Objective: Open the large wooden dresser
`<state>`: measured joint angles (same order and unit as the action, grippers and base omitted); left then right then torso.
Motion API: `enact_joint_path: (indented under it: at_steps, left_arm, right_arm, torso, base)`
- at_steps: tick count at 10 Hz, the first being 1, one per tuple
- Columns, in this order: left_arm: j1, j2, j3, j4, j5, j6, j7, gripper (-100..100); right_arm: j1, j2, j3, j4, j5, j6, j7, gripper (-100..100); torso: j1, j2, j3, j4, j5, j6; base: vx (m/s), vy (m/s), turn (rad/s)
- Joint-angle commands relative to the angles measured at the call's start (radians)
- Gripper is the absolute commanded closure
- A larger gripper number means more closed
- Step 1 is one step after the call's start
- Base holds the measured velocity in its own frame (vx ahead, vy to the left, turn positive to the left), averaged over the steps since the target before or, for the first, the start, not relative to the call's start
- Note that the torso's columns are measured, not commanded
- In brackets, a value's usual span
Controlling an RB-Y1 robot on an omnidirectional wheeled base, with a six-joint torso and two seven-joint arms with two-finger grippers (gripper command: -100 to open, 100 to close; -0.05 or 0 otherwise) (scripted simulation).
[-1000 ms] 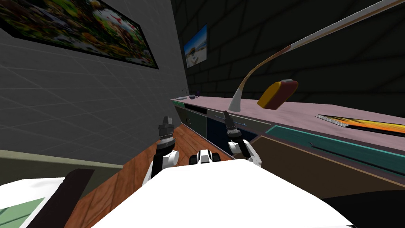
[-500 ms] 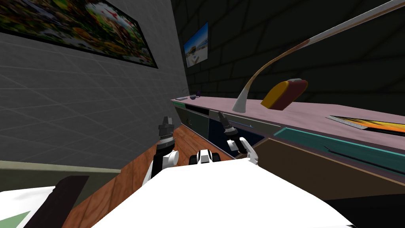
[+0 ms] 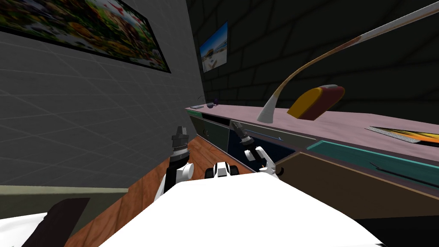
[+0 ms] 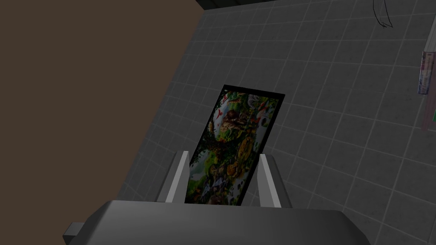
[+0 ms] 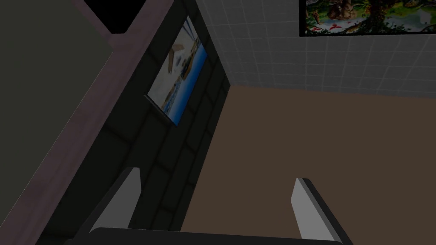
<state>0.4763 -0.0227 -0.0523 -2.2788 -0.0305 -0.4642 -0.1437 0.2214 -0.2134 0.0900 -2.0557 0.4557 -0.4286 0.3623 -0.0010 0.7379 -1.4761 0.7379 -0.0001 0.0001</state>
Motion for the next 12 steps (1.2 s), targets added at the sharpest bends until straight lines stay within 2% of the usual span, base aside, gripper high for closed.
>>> enact_joint_path:
  at_steps: [1, 2, 3, 4, 5, 6, 7, 8, 9, 10, 11, 12]
  left_arm:
    - [0.000, 0.000, 0.000, 0.000, 0.000, 0.000, 0.000, 0]
    - [0.000, 0.000, 0.000, 0.000, 0.000, 0.000, 0.000, 0]
    - [0.000, 0.000, 0.000, 0.000, 0.000, 0.000, 0.000, 0]
    - [0.000, 0.000, 0.000, 0.000, 0.000, 0.000, 0.000, 0]
    - [0.000, 0.000, 0.000, 0.000, 0.000, 0.000, 0.000, 0]
    - [0.000, 0.000, 0.000, 0.000, 0.000, 0.000, 0.000, 0]
    - [0.000, 0.000, 0.000, 0.000, 0.000, 0.000, 0.000, 0]
    - [0.000, 0.000, 0.000, 0.000, 0.000, 0.000, 0.000, 0]
    - [0.000, 0.000, 0.000, 0.000, 0.000, 0.000, 0.000, 0]
    - [0.000, 0.000, 0.000, 0.000, 0.000, 0.000, 0.000, 0]
    - [0.000, 0.000, 0.000, 0.000, 0.000, 0.000, 0.000, 0]
    - [0.000, 0.000, 0.000, 0.000, 0.000, 0.000, 0.000, 0]
  right_arm:
    - [-0.032, -0.007, 0.007, 0.030, 0.073, 0.024, 0.045, -100]
    - [-0.060, -0.014, 0.013, 0.055, 0.104, 0.044, 0.084, -100]
    - [-0.060, -0.014, 0.013, 0.055, 0.131, 0.044, 0.084, -100]
    - [-0.087, -0.021, 0.019, 0.081, 0.163, 0.064, 0.124, -100]
    - [-0.087, -0.021, 0.019, 0.081, 0.188, 0.064, 0.124, -100]
    - [-0.114, -0.028, 0.025, 0.107, 0.222, 0.084, 0.164, -100]
    - [-0.114, -0.028, 0.025, 0.107, 0.245, 0.084, 0.164, -100]
    - [-0.142, -0.036, 0.030, 0.134, 0.279, 0.104, 0.203, -100]
    - [-0.142, -0.036, 0.030, 0.134, 0.302, 0.104, 0.203, -100]
    - [-0.169, -0.044, 0.035, 0.160, 0.335, 0.123, 0.243, -100]
    - [-0.169, -0.044, 0.035, 0.160, 0.358, 0.123, 0.243, -100]
    - [-0.195, -0.053, 0.040, 0.187, 0.392, 0.142, 0.282, -100]
  torso:
    - [0.001, 0.000, 0.000, 0.000, 0.000, 0.000]
    - [0.000, 0.001, 0.000, 0.000, 0.000, 0.000]
    - [0.003, 0.000, 0.000, 0.000, 0.001, 0.000]
    - [0.002, 0.001, 0.000, 0.000, 0.001, 0.000]
    - [0.001, 0.000, 0.000, 0.000, 0.000, 0.000]
    - [0.000, 0.000, 0.000, 0.000, 0.000, 0.000]
    - [0.001, 0.000, 0.000, 0.000, 0.000, 0.000]
    - [0.000, 0.001, 0.000, 0.000, 0.000, 0.000]
    - [0.001, 0.000, 0.000, 0.000, 0.000, 0.000]
    - [0.001, 0.001, 0.000, 0.000, 0.000, 0.000]
    - [0.002, 0.001, 0.001, 0.000, 0.000, 0.000]
    - [0.001, 0.001, 0.001, 0.000, 0.000, 0.000]
  base:
    - [0.048, 0.072, -0.017]
    - [0.055, 0.103, -0.036]
    - [0.048, 0.098, -0.021]
    - [0.060, 0.093, -0.045]
    - [0.055, 0.080, -0.018]
    - [0.059, 0.092, -0.027]
    - [0.043, 0.073, -0.022]
    - [0.051, 0.080, -0.045]
    - [0.042, 0.072, -0.021]
    - [0.030, 0.092, -0.037]
    - [0.020, 0.085, -0.021]
    - [0.029, 0.094, -0.041]
